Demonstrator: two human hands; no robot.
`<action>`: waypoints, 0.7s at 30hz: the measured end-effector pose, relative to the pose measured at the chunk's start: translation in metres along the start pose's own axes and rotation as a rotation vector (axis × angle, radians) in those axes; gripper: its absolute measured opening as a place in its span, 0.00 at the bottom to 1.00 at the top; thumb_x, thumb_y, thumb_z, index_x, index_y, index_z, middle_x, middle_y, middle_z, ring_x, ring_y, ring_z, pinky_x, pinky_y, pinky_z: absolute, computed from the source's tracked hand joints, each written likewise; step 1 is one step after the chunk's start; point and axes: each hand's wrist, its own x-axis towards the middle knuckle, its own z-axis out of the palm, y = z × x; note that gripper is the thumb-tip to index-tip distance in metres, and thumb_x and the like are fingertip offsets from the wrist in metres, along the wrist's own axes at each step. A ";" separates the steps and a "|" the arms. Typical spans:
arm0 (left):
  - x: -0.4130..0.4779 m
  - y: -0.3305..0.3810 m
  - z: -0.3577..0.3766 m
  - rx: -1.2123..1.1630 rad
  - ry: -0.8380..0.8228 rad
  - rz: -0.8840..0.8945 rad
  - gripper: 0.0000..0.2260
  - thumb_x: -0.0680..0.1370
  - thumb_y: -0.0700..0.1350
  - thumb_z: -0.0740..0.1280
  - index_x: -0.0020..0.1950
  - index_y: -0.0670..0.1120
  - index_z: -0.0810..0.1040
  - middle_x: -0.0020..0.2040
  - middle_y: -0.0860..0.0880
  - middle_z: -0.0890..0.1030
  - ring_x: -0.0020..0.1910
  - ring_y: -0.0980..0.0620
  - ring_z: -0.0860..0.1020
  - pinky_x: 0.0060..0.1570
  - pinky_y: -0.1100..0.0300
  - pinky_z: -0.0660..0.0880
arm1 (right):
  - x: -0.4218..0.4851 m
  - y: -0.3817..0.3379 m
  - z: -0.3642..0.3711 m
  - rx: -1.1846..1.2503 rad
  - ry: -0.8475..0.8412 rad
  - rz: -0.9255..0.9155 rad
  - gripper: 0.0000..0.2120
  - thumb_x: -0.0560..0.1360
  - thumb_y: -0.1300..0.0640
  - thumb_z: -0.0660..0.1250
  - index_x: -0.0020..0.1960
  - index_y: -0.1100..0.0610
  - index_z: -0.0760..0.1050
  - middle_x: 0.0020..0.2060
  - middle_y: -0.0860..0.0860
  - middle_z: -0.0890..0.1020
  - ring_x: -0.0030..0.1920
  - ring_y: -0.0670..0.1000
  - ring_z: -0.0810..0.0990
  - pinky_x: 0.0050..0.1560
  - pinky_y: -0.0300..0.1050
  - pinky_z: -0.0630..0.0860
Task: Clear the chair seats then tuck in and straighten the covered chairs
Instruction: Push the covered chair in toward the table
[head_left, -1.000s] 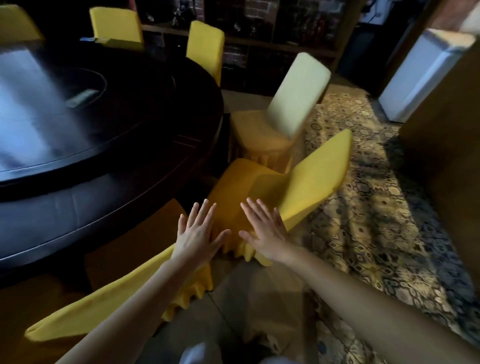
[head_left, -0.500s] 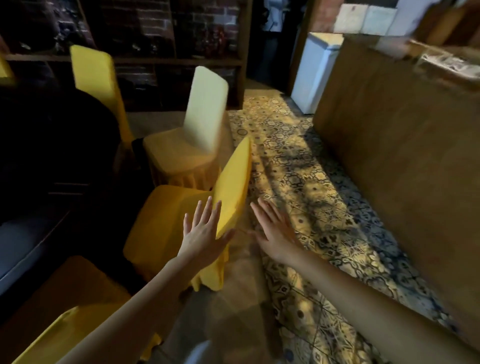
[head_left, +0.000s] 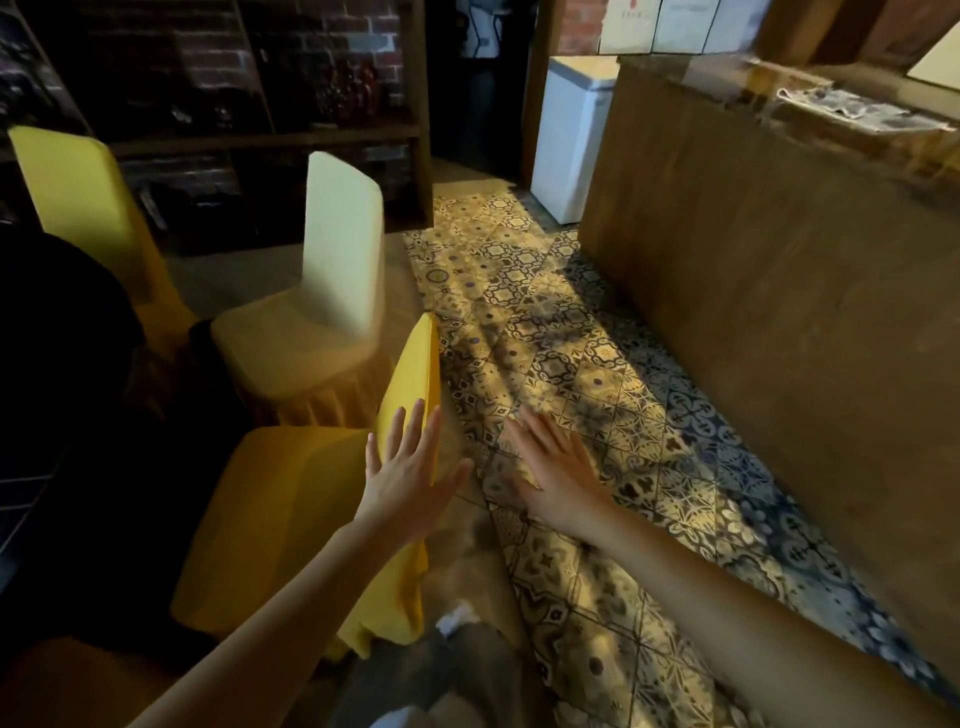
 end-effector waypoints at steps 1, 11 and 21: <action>0.015 -0.001 0.000 -0.008 0.006 0.000 0.47 0.63 0.77 0.33 0.77 0.55 0.38 0.76 0.54 0.34 0.71 0.54 0.28 0.69 0.45 0.31 | 0.015 0.004 -0.004 -0.006 -0.004 -0.012 0.32 0.80 0.39 0.50 0.77 0.44 0.36 0.76 0.44 0.34 0.75 0.49 0.33 0.74 0.58 0.36; 0.166 -0.020 -0.006 -0.077 0.001 -0.115 0.36 0.76 0.68 0.46 0.77 0.53 0.38 0.77 0.52 0.35 0.74 0.51 0.32 0.72 0.43 0.35 | 0.171 0.037 -0.057 -0.102 -0.106 -0.115 0.32 0.80 0.40 0.51 0.78 0.45 0.39 0.76 0.44 0.35 0.75 0.47 0.33 0.74 0.56 0.34; 0.230 -0.068 -0.013 -0.088 0.067 -0.361 0.34 0.76 0.67 0.47 0.77 0.55 0.39 0.77 0.52 0.37 0.72 0.52 0.31 0.68 0.46 0.32 | 0.312 0.021 -0.057 -0.132 -0.212 -0.403 0.32 0.80 0.38 0.51 0.78 0.46 0.42 0.77 0.45 0.39 0.76 0.48 0.35 0.75 0.60 0.41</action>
